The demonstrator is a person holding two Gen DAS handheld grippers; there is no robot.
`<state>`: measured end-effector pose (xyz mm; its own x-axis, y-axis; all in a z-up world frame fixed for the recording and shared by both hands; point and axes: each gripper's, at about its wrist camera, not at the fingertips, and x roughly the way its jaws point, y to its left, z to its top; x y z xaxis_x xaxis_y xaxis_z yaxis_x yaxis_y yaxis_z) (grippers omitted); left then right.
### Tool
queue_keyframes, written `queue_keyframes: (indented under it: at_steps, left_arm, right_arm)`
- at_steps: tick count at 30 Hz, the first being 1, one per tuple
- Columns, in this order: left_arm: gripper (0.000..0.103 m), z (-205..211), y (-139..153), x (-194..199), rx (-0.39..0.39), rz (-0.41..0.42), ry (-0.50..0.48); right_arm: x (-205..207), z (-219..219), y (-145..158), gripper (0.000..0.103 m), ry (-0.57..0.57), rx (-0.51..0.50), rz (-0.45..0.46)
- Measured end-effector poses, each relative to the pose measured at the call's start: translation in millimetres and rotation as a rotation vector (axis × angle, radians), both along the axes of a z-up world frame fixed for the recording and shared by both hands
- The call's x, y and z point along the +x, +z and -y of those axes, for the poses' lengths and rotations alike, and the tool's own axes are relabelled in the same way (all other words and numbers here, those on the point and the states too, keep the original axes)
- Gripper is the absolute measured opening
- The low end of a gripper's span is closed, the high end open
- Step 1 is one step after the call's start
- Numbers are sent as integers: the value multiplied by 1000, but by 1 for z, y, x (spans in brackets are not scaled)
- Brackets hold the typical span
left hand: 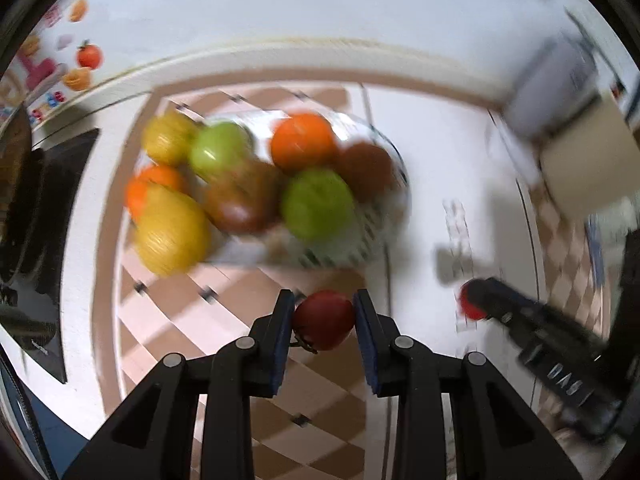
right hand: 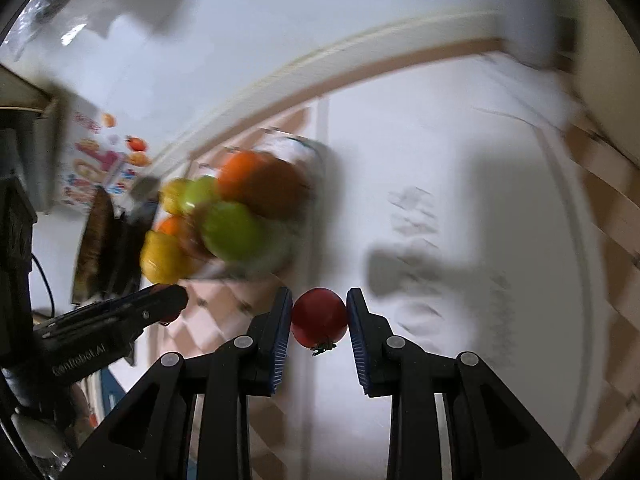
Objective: Organize fruits
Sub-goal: 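Carry both tomatoes onto the white plate and open both tools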
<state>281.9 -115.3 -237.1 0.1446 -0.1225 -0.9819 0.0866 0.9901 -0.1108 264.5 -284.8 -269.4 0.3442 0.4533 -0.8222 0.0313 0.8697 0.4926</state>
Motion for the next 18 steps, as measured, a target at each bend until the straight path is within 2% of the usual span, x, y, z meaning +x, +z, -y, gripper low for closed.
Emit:
queue_keyframes:
  at_steps: [3,8,12,18]
  left_arm:
    - [28,-15,1,24,-6,-3,47]
    - [28,-33,-18,48,-7,-36,84]
    - [28,-36,-30,52,-5,-67,89]
    - [28,-41,-46,53,-11,-95,112]
  right_arm:
    - [26,-26,-2,30,59,12,29]
    - [54,-62,-18,30,177,-78,31]
    - [60,-71,-24,31,220,-120,41]
    - [62,-72,-25,34,241,-130,48]
